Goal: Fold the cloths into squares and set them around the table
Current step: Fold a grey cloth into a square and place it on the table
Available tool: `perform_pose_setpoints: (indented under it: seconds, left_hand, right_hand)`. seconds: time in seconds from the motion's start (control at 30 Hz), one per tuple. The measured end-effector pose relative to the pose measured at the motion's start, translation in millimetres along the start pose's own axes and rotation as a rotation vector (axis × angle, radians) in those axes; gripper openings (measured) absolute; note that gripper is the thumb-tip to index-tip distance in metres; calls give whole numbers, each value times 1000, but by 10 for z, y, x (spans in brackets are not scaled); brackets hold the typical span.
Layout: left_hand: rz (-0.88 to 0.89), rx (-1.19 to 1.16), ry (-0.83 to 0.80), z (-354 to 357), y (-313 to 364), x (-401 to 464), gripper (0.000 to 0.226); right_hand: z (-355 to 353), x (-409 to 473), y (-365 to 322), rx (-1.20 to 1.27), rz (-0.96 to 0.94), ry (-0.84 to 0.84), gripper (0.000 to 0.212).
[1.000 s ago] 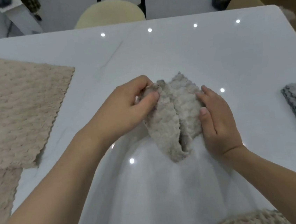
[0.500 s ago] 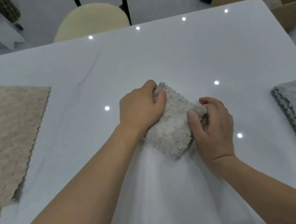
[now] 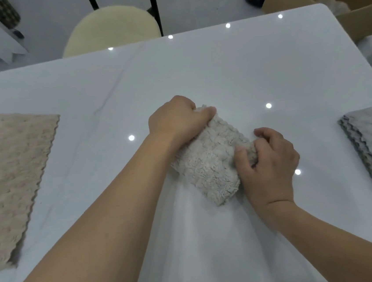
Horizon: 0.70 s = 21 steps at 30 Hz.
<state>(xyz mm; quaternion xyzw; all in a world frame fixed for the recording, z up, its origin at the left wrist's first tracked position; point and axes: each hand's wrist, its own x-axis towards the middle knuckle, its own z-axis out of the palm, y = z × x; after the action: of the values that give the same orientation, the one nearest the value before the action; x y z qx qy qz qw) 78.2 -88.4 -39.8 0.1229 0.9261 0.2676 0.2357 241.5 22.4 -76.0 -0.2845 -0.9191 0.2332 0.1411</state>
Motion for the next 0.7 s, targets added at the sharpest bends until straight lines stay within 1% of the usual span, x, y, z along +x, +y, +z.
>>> perform_pose_setpoints:
  seconds: [0.07,0.1,0.13,0.17,0.2,0.23,0.3,0.4,0.43,0.5,0.63,0.7]
  left_hand:
    - [-58,-321,-173,-132,-42,-20,54]
    - [-78,-472,-224,-205,-97,-56,54]
    - [-70,-582,-229,-261,-175,-115,47]
    - [-36,-659,-192,-295,-267,-210,36]
    - [16,-699,-123,-285,-389,-328,25]
    - [74,-709,-48,-237,-518,-471,22]
    - [157,-648,77,-43,-748,-759,27]
    - [193,-396,309,154,-850,-884,27]
    - [194,-328,354,152,-807,-857,25]
    - [216,-211,384,132,-693,-832,21]
    - [268,-116,388,153,-673,-819,19]
    - [286,-81,390,160,-687,-797,17]
  right_hand:
    - [14,5,0,-47,-8,-1,21]
    - [18,4,0,-49,-10,-2,17]
    - [15,-1,-3,-46,-8,-6,15]
    - [16,-4,-8,-44,-7,-7,14]
    - [16,-6,-11,-43,-7,-3,14]
    - [17,-4,-11,-41,-6,3,13]
    - [16,3,-11,-29,-4,1,13]
    - [7,2,-8,2,-10,-12,14]
    - [8,7,3,18,-10,-14,12]
    - [2,7,14,80,16,-18,12]
    - [-44,63,-37,253,149,-4,23]
    - [-93,209,-113,244,215,-54,37]
